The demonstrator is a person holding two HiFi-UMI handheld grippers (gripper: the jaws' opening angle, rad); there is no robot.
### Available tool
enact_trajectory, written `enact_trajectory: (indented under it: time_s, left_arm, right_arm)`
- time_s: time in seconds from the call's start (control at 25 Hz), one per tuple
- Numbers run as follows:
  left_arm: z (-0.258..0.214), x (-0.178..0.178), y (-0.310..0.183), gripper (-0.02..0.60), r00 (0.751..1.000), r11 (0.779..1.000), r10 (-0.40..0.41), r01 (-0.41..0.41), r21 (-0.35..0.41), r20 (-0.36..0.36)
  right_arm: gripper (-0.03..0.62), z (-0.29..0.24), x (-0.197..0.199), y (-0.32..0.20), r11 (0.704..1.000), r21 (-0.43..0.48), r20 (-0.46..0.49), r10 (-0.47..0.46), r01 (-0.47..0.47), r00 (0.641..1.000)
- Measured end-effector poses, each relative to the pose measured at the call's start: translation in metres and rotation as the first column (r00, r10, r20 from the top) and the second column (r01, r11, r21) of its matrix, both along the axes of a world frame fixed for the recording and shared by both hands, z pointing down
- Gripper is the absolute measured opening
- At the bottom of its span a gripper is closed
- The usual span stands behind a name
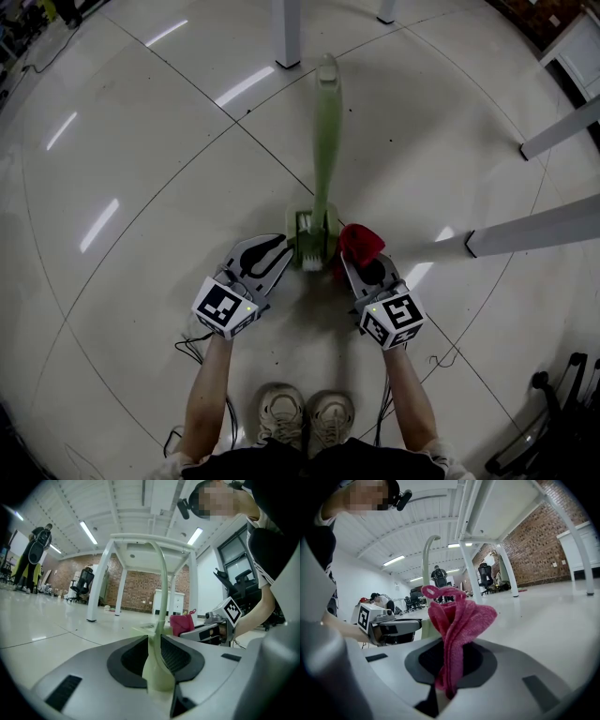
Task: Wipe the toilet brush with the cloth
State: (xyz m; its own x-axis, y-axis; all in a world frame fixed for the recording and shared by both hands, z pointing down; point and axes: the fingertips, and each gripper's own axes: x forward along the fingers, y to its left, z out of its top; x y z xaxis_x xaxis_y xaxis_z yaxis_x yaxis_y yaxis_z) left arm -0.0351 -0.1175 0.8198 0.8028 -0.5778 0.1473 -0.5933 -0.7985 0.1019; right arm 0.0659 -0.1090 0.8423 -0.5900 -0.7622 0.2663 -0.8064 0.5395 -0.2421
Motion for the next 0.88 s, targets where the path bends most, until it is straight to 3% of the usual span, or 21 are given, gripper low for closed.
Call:
enact_trajectory:
  time_s: [0.12, 0.32, 0.4, 0.52, 0.72, 0.88]
  left_arm:
    - [-0.003, -0.004, -0.008, 0.091, 1.0, 1.0, 0.013, -0.013, -0.005, -0.024]
    - [-0.001, 0.008, -0.019, 0.364, 0.988, 0.988, 0.155, -0.155, -0.02, -0.01]
    - [-0.003, 0.014, -0.024, 0.403, 0.979, 0.979, 0.203, -0.203, -0.011, 0.001]
    - [-0.001, 0.022, -0.032, 0.405, 0.967, 0.968, 0.252, -0.252, -0.005, 0.041]
    - [0.004, 0.032, -0.034, 0.405, 0.956, 0.957, 0.29, -0.288, -0.039, 0.04]
    - [0.007, 0.025, -0.029, 0.405, 0.969, 0.97, 0.241, -0.239, -0.033, 0.051]
  right_arm:
    - [0.032, 0.001, 0.0, 0.0, 1.0, -0.002, -0.008, -0.003, 0.003, 1.0]
    - [0.032, 0.002, -0.001, -0.005, 1.0, -0.001, -0.006, -0.013, 0.013, 1.0]
    - [0.032, 0.002, -0.001, -0.006, 1.0, -0.002, 0.001, -0.021, 0.021, 1.0]
    - [0.032, 0.002, -0.001, -0.008, 0.999, 0.002, 0.0, -0.034, 0.034, 0.999]
    - [0.031, 0.003, -0.004, -0.011, 0.999, 0.008, 0.0, -0.043, 0.043, 0.999]
    - [0.032, 0.002, -0.012, -0.023, 0.998, 0.026, -0.04, -0.055, 0.056, 0.998]
